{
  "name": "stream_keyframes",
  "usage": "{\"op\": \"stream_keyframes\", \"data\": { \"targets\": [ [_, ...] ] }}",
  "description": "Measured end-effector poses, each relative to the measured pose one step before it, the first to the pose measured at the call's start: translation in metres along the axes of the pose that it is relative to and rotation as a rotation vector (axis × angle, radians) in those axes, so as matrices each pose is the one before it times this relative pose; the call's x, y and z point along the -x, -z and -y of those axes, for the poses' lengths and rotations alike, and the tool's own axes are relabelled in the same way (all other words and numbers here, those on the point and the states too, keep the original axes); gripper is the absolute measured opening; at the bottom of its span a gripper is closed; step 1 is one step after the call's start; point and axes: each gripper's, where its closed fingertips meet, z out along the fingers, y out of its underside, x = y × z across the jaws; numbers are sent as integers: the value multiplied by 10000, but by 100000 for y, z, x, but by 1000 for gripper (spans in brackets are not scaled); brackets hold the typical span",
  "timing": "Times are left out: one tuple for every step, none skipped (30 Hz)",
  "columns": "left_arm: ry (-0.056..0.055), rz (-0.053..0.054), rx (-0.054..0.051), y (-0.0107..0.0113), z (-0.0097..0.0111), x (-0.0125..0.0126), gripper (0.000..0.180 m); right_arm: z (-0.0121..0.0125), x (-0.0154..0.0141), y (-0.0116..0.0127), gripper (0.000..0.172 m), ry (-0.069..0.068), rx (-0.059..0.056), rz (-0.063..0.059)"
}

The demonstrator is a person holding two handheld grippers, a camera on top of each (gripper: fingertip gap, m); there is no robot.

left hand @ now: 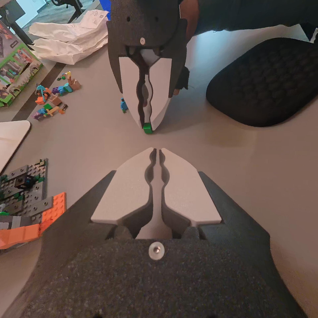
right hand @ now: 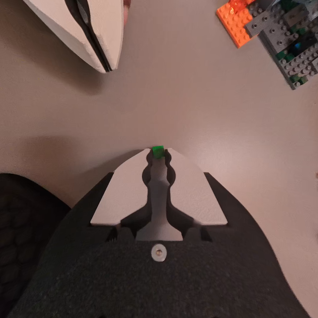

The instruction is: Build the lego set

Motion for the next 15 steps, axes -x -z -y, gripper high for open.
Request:
{"op": "stream_keyframes", "data": {
  "targets": [
    [-32,-5,-86,62,169,-23,5,410,249,205,13,-168,-318,218],
    [-88,3,-147,96,266,-27,8,663,431,374,13,-326,-539,384],
    [-165,-25,-244,128,448,-105,13,956,682,521,13,-469,-764,596],
    [-215,-10,-302,163,567,-153,16,1155,829,606,13,-528,-885,691],
    [-213,4,-346,194,677,-165,17,1260,998,598,13,-459,-949,759],
    [-206,-66,-407,208,830,-296,19,1229,1140,497,12,-373,-921,790],
    [-232,-9,-487,241,1003,-279,20,1151,1305,330,12,-328,-877,855],
    [-275,107,-551,257,1141,-168,20,1016,1374,116,12,-346,-808,904],
    [-269,140,-516,273,1148,-105,20,808,1229,-71,12,-363,-706,833],
    [-283,209,-482,261,1144,-20,21,644,961,-203,12,-353,-633,694],
    [-322,265,-465,261,1152,60,21,547,737,-252,12,-360,-598,596],
    [-332,303,-377,219,1025,143,22,585,580,-246,12,-372,-645,519],
    [-334,411,-213,174,752,322,22,675,474,-223,13,-364,-682,448],
    [-390,463,-86,136,505,426,22,691,471,-218,13,-332,-680,432],
    [-350,318,-84,99,407,239,22,612,465,-249,13,-293,-601,391]
  ]
}}
